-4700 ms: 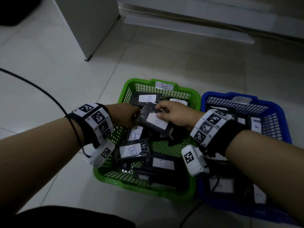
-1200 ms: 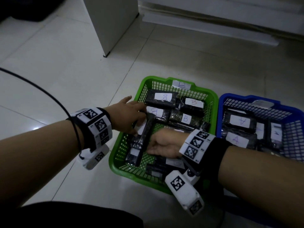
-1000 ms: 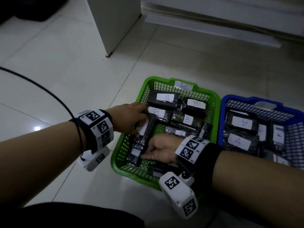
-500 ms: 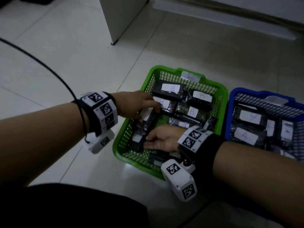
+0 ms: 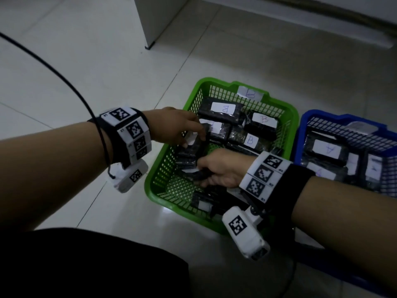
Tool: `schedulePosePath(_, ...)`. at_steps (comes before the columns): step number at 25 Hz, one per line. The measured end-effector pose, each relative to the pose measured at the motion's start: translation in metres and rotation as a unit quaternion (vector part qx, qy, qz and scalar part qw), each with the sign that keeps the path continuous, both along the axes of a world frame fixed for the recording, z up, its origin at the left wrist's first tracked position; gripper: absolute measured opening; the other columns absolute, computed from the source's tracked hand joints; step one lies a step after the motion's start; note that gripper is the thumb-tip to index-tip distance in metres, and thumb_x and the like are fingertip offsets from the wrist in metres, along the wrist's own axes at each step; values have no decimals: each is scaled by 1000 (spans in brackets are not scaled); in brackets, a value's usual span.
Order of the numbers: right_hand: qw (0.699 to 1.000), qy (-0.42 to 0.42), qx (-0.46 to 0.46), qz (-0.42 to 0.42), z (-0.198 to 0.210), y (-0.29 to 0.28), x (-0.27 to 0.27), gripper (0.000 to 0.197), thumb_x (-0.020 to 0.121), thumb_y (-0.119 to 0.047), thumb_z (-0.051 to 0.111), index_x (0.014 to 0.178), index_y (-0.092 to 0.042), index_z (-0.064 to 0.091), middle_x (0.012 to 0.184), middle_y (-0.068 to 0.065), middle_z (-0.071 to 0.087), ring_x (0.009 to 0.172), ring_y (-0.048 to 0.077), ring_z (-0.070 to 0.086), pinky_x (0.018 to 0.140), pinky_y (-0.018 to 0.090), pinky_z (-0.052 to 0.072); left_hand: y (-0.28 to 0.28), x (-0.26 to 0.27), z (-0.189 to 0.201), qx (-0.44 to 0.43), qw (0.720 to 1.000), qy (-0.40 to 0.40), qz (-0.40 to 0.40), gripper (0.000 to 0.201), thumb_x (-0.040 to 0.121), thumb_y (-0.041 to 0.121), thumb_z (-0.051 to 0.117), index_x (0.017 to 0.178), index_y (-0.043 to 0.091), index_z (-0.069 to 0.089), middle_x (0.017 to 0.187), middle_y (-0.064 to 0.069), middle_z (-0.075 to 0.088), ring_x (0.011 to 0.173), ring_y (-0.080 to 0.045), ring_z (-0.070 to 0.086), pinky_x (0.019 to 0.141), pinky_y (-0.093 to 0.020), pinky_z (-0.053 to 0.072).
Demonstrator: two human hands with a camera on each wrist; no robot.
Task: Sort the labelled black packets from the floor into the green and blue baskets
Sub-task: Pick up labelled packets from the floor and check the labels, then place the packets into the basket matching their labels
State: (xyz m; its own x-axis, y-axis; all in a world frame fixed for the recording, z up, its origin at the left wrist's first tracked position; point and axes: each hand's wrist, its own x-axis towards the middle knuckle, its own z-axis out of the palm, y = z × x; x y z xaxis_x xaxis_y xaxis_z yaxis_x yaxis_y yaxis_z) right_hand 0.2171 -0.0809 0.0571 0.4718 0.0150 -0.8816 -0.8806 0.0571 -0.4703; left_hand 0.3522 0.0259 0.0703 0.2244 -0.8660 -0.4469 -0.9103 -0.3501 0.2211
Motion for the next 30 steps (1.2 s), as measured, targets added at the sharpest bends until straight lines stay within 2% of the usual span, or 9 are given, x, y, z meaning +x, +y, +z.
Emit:
schedulePosePath(7, 972, -55, -109, 200, 30, -37, 14, 7, 90, -5, 57, 94, 1, 56, 53, 11, 61, 34, 13, 57, 29, 13, 31, 1, -3, -4, 31, 997, -58, -42, 54, 84, 35, 63, 133, 44, 41, 143, 7, 37, 132, -18, 36, 108, -43, 31)
schedulePosePath(12, 864, -140, -365, 319, 29, -55, 26, 16, 80, -17, 68, 78, -8, 55, 73, 7, 52, 64, 19, 49, 48, 25, 33, 0, -8, -7, 70, 991, -101, -57, 53, 88, 38, 57, 137, 45, 37, 148, 9, 29, 136, -19, 28, 115, -48, 21)
schedulePosePath(14, 841, -146, -401, 334, 23, -57, 28, 25, 84, -19, 66, 103, -4, 60, 97, 10, 59, 87, 24, 57, 63, 28, 44, 1, -11, -6, 70, 990, -113, -50, 56, 86, 37, 57, 138, 41, 36, 148, 8, 29, 137, -19, 27, 116, -53, 15)
schedulePosePath(16, 834, -137, -395, 360, 18, -59, 31, 45, 88, -23, 64, 128, -5, 53, 125, 12, 57, 112, 28, 56, 89, 32, 49, 1, -15, -5, 72, 990, -114, -38, 63, 84, 38, 60, 141, 35, 33, 150, 5, 26, 139, -20, 25, 117, -57, 9)
schedulePosePath(18, 826, -125, -389, 389, 13, -60, 35, 47, 90, -26, 61, 132, -6, 51, 132, 12, 54, 117, 28, 54, 96, 34, 47, -1, -18, -4, 80, 989, -118, -34, 69, 84, 41, 61, 144, 30, 28, 155, 1, 18, 143, -21, 20, 116, -60, 3)
schedulePosePath(21, 825, -122, -404, 375, -1, -57, 38, 48, 87, -28, 65, 127, -4, 52, 125, 12, 59, 110, 28, 59, 86, 32, 49, -3, -21, -5, 90, 986, -132, -43, 76, 83, 44, 61, 146, 29, 22, 157, 3, 17, 145, -18, 15, 115, -62, -3)
schedulePosePath(24, 860, -152, -427, 233, -12, -53, 34, 58, 79, -18, 74, 126, -2, 46, 116, 13, 62, 106, 30, 60, 73, 30, 45, -3, -21, -7, 84, 987, -129, -39, 77, 81, 45, 64, 145, 29, 24, 154, 3, 22, 143, -18, 18, 113, -63, -5)
schedulePosePath(27, 835, -170, -458, 254, -22, -51, 31, 27, 84, -10, 66, 110, -4, 61, 112, 12, 65, 104, 27, 61, 82, 31, 52, -1, -20, -9, 73, 989, -123, -33, 72, 80, 44, 65, 141, 29, 29, 151, 3, 26, 142, -18, 22, 113, -66, -3)
schedulePosePath(30, 816, -171, -460, 305, -27, -50, 29, 24, 87, -8, 61, 110, -4, 65, 120, 13, 57, 108, 28, 57, 85, 31, 49, -2, -20, -12, 68, 989, -128, -34, 73, 80, 45, 65, 142, 30, 28, 151, 3, 25, 141, -19, 23, 112, -67, 0)
